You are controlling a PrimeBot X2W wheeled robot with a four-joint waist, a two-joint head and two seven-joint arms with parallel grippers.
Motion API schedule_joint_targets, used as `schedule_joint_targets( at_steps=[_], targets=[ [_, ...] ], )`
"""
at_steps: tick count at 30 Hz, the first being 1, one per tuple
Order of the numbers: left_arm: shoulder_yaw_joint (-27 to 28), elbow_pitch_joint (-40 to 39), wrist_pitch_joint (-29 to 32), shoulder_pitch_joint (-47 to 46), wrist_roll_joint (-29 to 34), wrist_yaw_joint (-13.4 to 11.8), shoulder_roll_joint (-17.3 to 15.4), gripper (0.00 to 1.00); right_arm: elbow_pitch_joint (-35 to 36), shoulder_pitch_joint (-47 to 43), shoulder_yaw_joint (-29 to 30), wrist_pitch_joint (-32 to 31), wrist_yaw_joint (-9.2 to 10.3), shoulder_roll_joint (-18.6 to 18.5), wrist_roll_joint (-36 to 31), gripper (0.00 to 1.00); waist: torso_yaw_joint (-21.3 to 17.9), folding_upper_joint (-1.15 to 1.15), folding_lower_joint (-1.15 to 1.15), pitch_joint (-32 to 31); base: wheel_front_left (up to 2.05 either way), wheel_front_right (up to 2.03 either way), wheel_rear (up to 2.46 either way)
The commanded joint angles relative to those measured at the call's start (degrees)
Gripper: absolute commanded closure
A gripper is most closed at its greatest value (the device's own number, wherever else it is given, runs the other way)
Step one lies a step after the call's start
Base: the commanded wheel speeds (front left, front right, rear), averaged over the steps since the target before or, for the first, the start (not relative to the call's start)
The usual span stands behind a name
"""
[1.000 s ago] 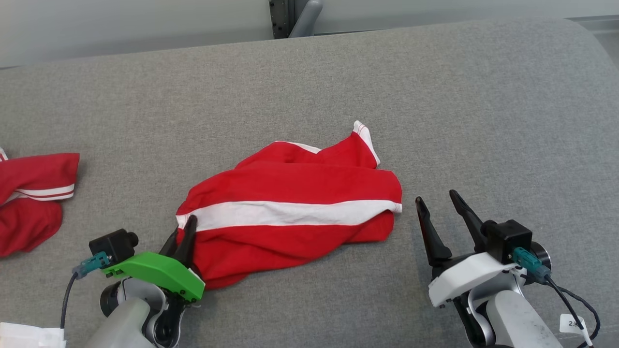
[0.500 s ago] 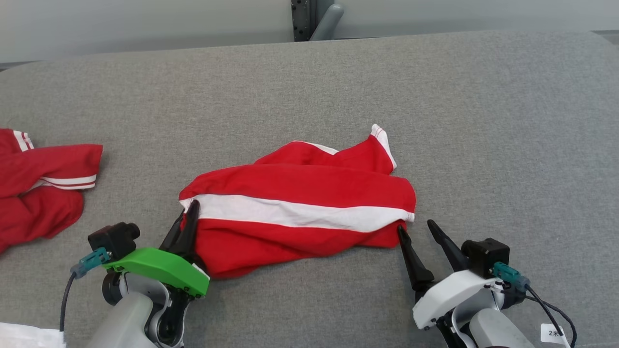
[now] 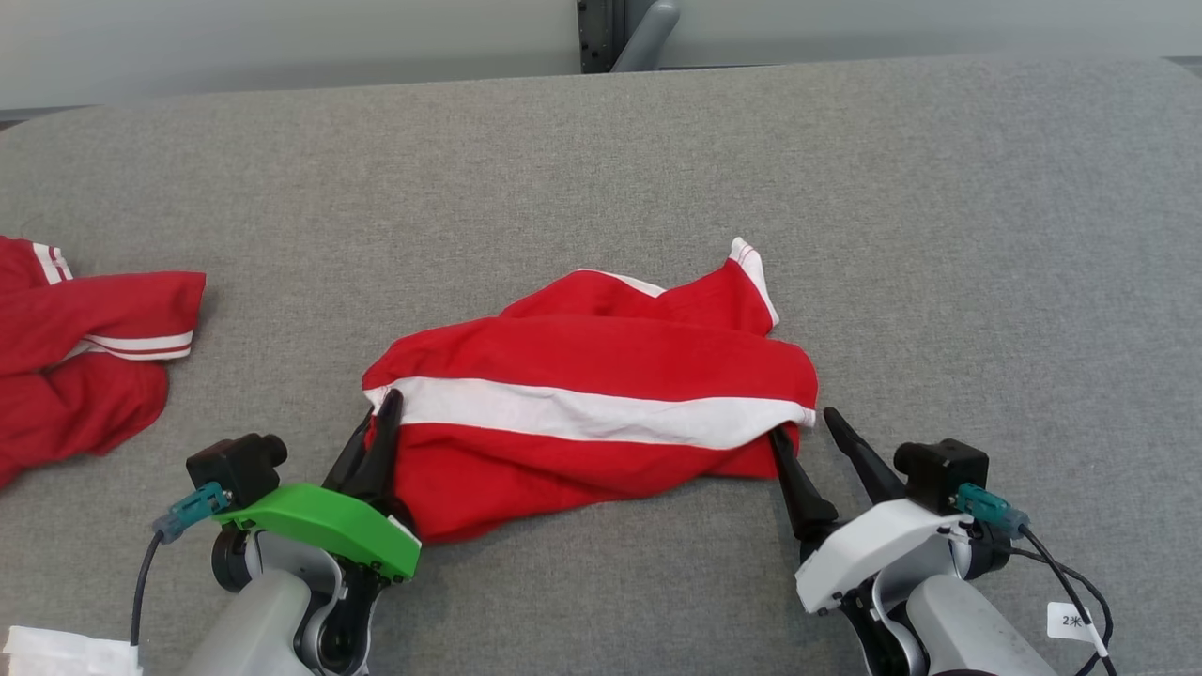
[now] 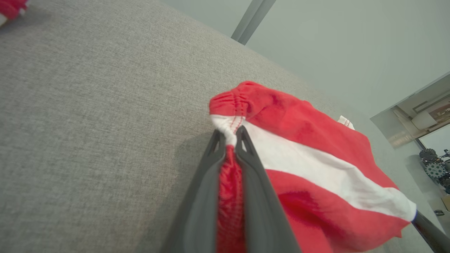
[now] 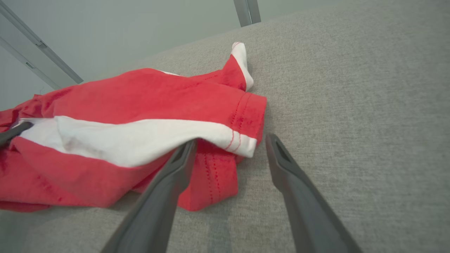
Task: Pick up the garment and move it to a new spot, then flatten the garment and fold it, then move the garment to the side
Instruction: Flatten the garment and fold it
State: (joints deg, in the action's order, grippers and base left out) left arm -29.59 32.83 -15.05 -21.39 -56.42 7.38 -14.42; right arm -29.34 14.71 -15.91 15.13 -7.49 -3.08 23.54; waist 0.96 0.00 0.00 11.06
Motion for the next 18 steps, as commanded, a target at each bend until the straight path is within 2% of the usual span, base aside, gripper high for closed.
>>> schedule_joint_targets(
  at_steps=[1,7,10,11,16,18],
  targets=[
    [0.22,-0.05,-0.17,0.42,0.62,0.18,0.09,1.00,-0.17,0.83,-0.19,0.02,0.00,-0.46,0.16,0.00,-0.04,0.00,0.00,0.06,0.00,0.00,0.00],
    [0.38,-0.08,-0.17,0.51,0.79,0.18,0.22,1.00,-0.35,0.85,0.03,0.02,0.00,-0.55,-0.37,0.01,-0.11,0.00,0.00,0.19,0.00,0.00,0.00],
    [0.45,0.06,-0.17,0.62,0.79,0.18,0.15,1.00,-0.34,0.83,0.26,0.02,0.00,-0.55,-0.64,0.22,-0.10,0.00,0.00,0.27,0.00,0.00,0.00],
    [0.40,0.10,-0.17,0.61,0.73,0.18,0.12,1.00,-0.44,0.81,0.32,0.02,0.00,-0.54,-0.75,0.42,-0.07,0.00,0.00,0.28,0.00,0.00,0.00],
    [0.27,0.27,-0.17,0.61,0.27,0.18,0.07,1.00,-0.86,0.95,0.68,0.02,0.00,-0.47,-1.29,0.65,0.21,0.00,0.00,0.23,0.00,0.00,0.00],
    [0.22,0.30,-0.17,0.68,0.05,0.18,0.00,1.00,-0.90,1.08,0.82,0.02,0.00,-0.43,-1.63,1.00,0.30,0.00,0.00,0.16,0.00,0.00,0.00]
  ],
)
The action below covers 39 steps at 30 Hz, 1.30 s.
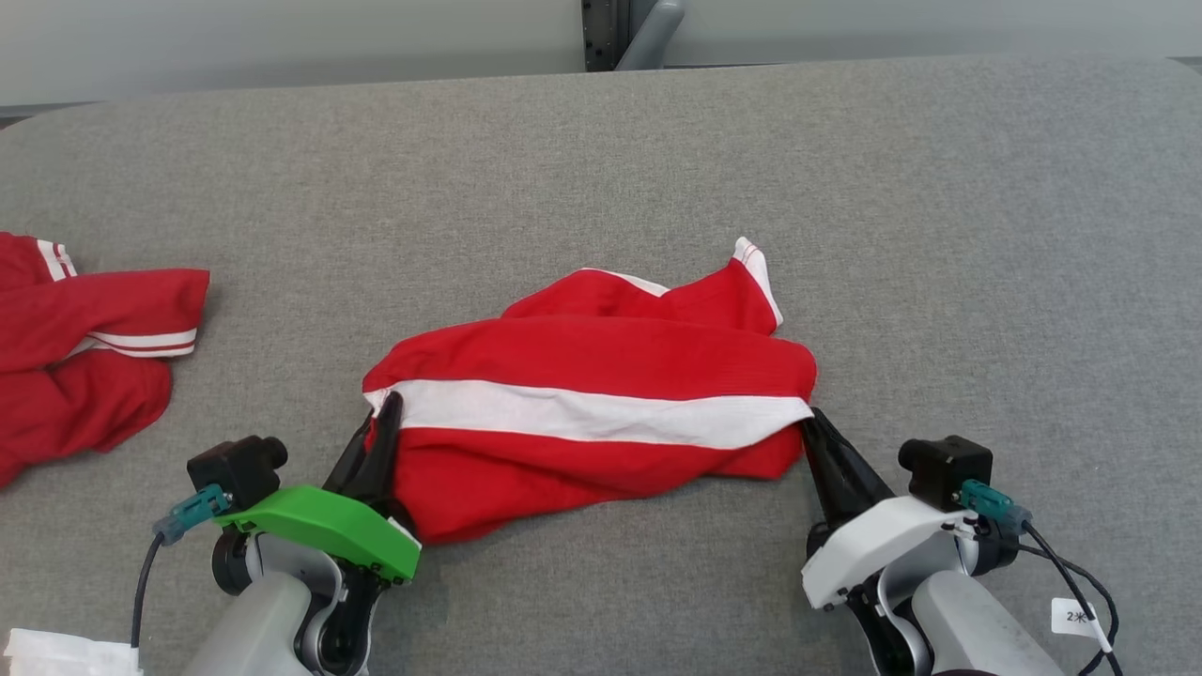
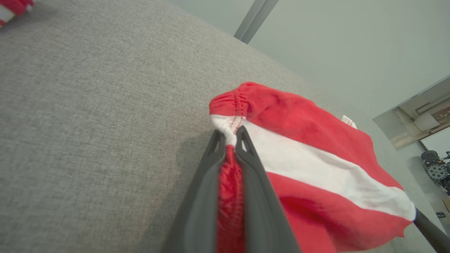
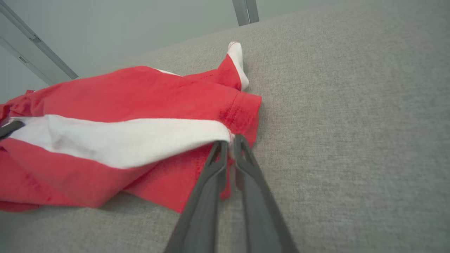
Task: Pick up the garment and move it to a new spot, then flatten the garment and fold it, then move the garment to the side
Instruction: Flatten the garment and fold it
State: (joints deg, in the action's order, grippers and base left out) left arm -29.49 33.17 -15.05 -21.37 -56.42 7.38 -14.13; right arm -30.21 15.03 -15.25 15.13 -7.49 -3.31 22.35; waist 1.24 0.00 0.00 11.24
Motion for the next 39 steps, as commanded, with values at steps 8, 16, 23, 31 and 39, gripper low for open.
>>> schedule_joint_targets(
  at_steps=[8,16,23,31,39],
  targets=[
    [0.69,-0.62,-0.17,1.54,0.15,0.18,-0.79,1.00,2.86,-0.94,2.19,0.01,0.00,-0.04,-2.00,1.00,-0.35,0.00,0.00,-2.84,0.00,0.00,0.00],
    [-2.16,-5.27,-0.18,-3.56,2.53,0.19,-6.99,1.00,10.41,3.24,2.51,0.02,0.00,-1.79,-3.45,1.00,-1.92,0.00,0.00,-10.20,0.00,0.00,0.00],
    [-5.88,-9.21,1.70,-16.39,0.88,0.19,-13.85,1.00,14.26,13.38,1.86,0.02,0.01,-5.43,-3.08,1.00,-1.95,0.00,0.00,-12.25,0.00,0.00,0.00],
    [-6.85,-8.32,7.03,-28.46,-1.74,0.17,-15.45,1.00,11.47,25.96,0.03,0.01,0.04,-10.22,-3.25,1.00,-1.22,0.00,0.00,-9.78,0.00,0.00,0.00],
    [-11.31,-3.21,7.96,-43.67,3.54,0.17,-13.69,1.00,1.37,44.24,-4.11,0.01,0.04,-12.09,-7.21,1.00,-1.41,0.00,0.00,3.74,0.00,0.00,0.00]
  ],
)
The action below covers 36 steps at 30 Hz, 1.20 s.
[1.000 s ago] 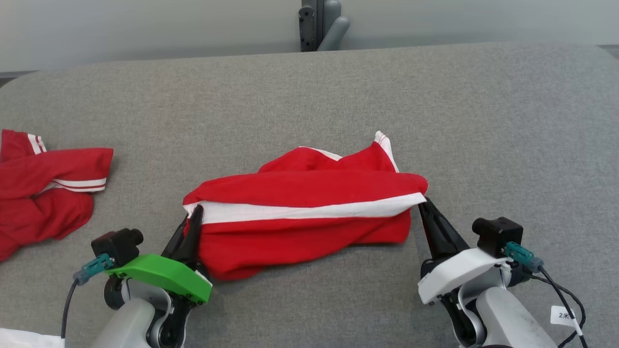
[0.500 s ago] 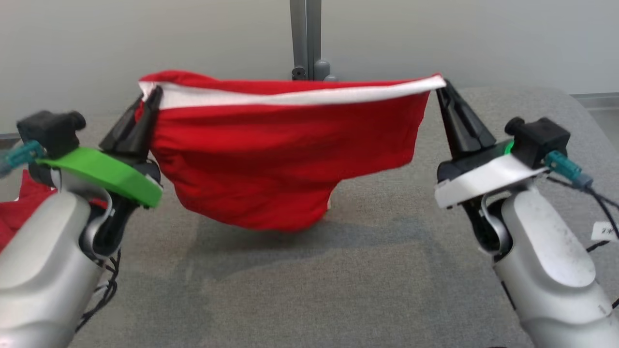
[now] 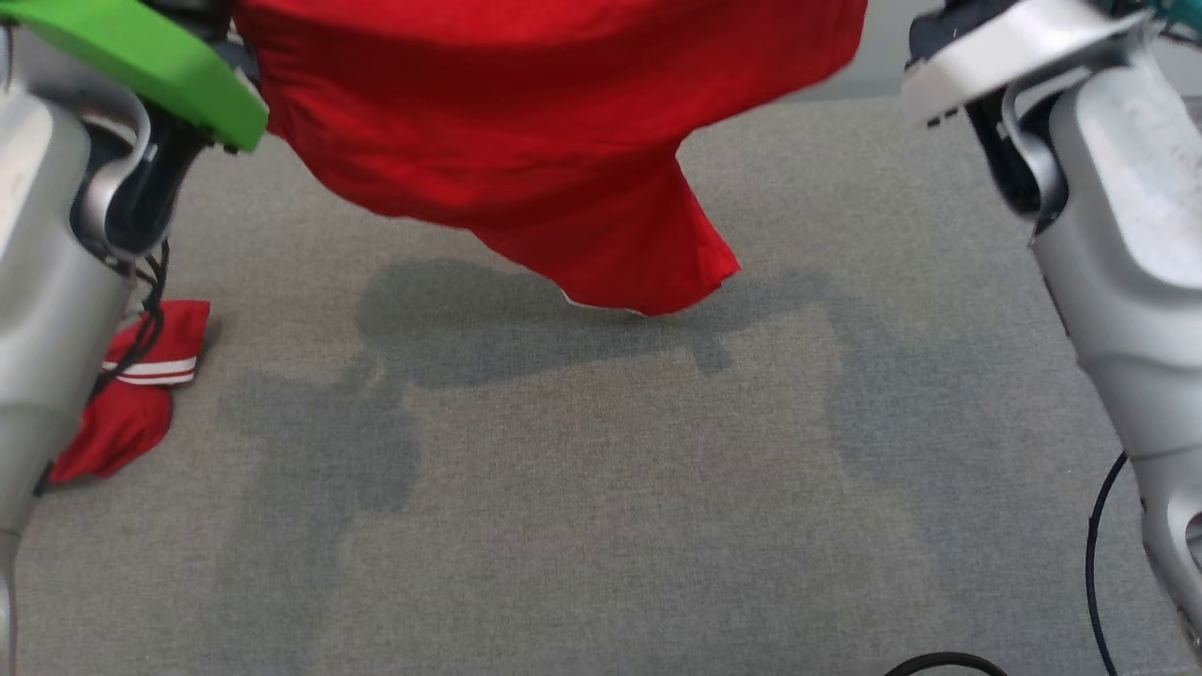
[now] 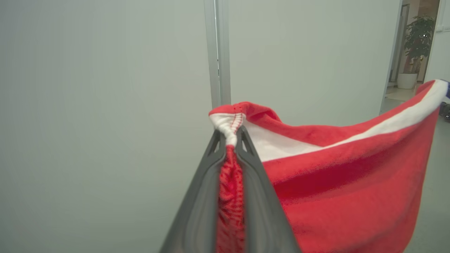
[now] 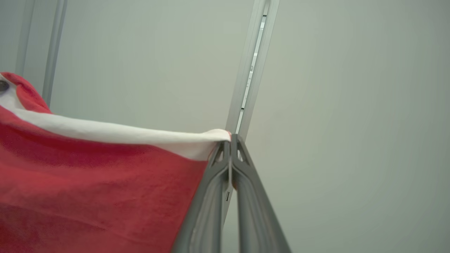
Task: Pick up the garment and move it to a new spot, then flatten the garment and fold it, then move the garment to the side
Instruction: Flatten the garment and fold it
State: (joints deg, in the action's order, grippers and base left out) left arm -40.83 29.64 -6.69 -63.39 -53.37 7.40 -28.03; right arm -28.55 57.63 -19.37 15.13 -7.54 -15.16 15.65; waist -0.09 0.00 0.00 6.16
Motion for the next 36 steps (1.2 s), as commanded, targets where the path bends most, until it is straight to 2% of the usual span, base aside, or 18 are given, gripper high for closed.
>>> schedule_joint_targets(
  at_steps=[1,7,12,15,18,20,25,28,33,36],
  targets=[
    [-0.48,1.68,-0.73,-3.81,1.63,0.15,0.46,1.00,-1.86,4.15,0.21,0.01,0.10,-0.13,-0.87,1.00,-0.21,0.00,0.00,10.62,0.00,0.00,0.00],
    [-1.66,9.57,-4.78,-17.64,6.78,0.14,2.38,1.00,-9.35,19.77,2.24,0.01,0.10,-0.01,-7.29,1.00,-2.17,0.00,0.00,20.01,0.00,0.00,0.00],
    [0.08,13.29,-8.17,-27.35,10.36,0.02,4.10,1.00,-8.71,28.04,7.83,0.00,0.11,-0.35,-15.08,1.00,-3.29,0.00,0.00,23.89,0.00,0.00,0.00],
    [1.74,12.22,-8.44,-27.74,11.40,0.02,5.53,1.00,-7.15,28.10,10.69,0.00,0.11,0.69,-17.58,1.00,-3.64,0.00,0.00,24.73,0.00,0.00,0.00],
    [1.29,10.58,-8.43,-23.02,11.77,0.02,5.79,1.00,-6.28,24.32,9.43,0.00,0.10,0.98,-17.99,1.00,-4.25,0.00,0.00,24.79,0.00,0.00,0.00],
    [2.36,10.03,-8.44,-18.86,9.23,0.02,6.69,1.00,-5.49,20.96,8.58,0.01,0.11,0.63,-16.96,1.00,-4.42,0.00,0.00,24.52,0.00,0.00,0.00],
    [1.55,10.09,-8.47,-4.10,3.66,0.02,8.56,1.00,-4.87,7.51,-0.20,0.01,0.10,-1.19,-14.48,1.00,-4.48,0.00,0.00,22.32,0.00,0.00,0.00],
    [1.59,9.49,-8.45,5.50,0.81,0.02,10.17,1.00,-3.81,-0.26,-2.92,0.02,0.10,-2.13,-11.22,1.00,-4.77,0.00,0.00,20.26,0.00,0.00,0.00],
    [2.65,7.69,-8.46,18.59,-2.47,0.02,11.98,1.00,-2.36,-12.09,-5.39,0.02,0.10,-3.02,-6.62,1.00,-4.67,0.00,0.00,15.88,0.00,0.00,0.00],
    [3.24,7.09,-8.46,23.22,-2.86,0.02,12.56,1.00,-2.22,-16.51,-6.02,0.02,0.10,-2.92,-5.56,1.00,-4.63,0.00,0.00,13.75,0.00,0.00,0.00]
  ],
)
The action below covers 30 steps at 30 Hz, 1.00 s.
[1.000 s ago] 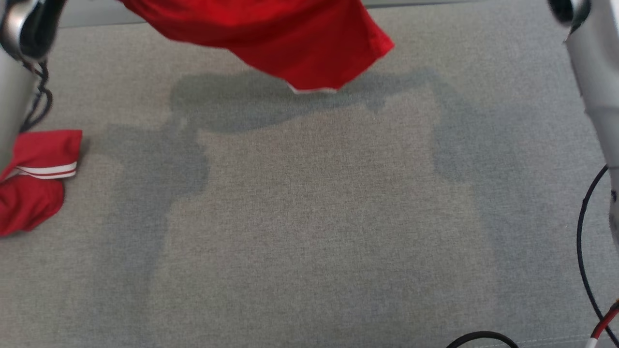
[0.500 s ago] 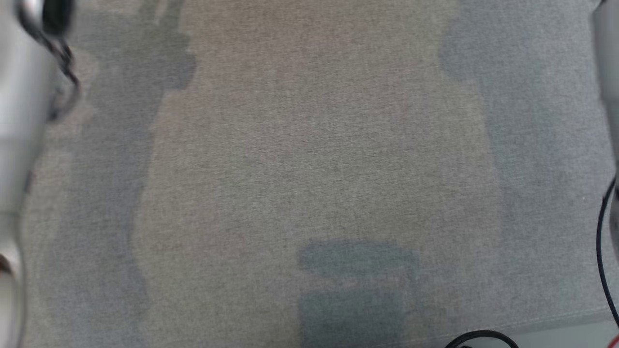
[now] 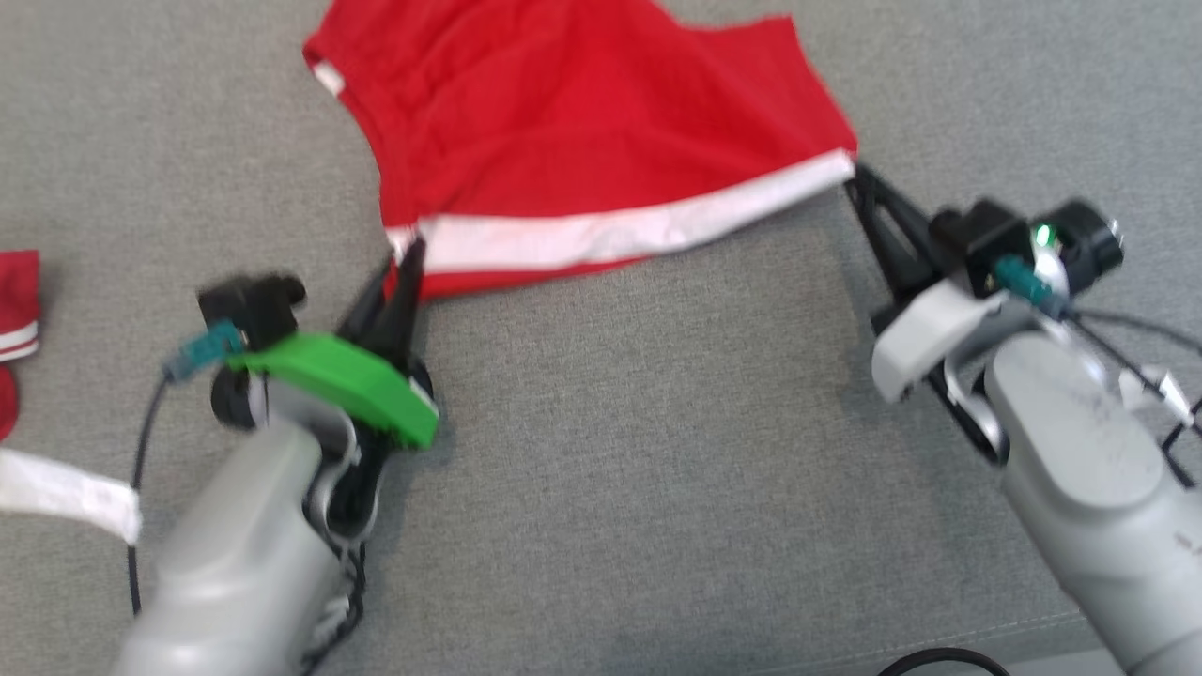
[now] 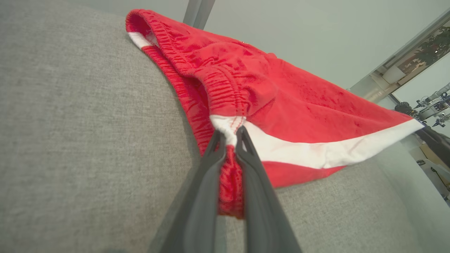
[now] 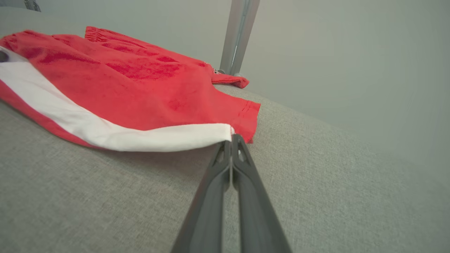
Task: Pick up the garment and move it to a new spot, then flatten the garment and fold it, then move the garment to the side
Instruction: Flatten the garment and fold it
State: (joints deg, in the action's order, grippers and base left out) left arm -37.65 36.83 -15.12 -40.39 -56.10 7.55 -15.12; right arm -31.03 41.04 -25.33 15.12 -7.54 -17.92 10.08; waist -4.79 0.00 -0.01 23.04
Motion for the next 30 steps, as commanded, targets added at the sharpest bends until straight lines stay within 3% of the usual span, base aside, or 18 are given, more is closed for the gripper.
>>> schedule_joint_targets(
  at_steps=[1,15,21,30],
  targets=[
    [-0.08,-0.30,-0.02,2.44,-0.15,-0.13,0.11,1.00,0.37,-1.96,-0.17,0.03,0.10,-0.07,0.57,1.00,0.08,0.00,0.01,-4.29,0.00,0.00,0.00],
    [6.80,-3.80,-0.02,27.00,-0.65,-0.13,2.44,1.00,0.45,-25.52,3.67,0.03,0.10,1.70,3.05,1.00,1.28,0.00,0.01,-22.10,0.00,0.00,0.00],
    [6.80,-5.37,-0.02,34.52,2.45,-0.13,1.53,1.00,1.73,-33.13,4.84,0.03,0.10,2.31,3.33,1.00,1.89,0.00,0.01,-25.54,0.00,0.00,0.00],
    [10.73,-9.03,-0.02,41.85,4.26,-0.13,4.68,1.00,3.68,-38.74,5.23,0.02,0.10,1.67,2.83,1.00,5.06,0.00,0.01,-25.74,0.00,0.00,0.00]
  ],
)
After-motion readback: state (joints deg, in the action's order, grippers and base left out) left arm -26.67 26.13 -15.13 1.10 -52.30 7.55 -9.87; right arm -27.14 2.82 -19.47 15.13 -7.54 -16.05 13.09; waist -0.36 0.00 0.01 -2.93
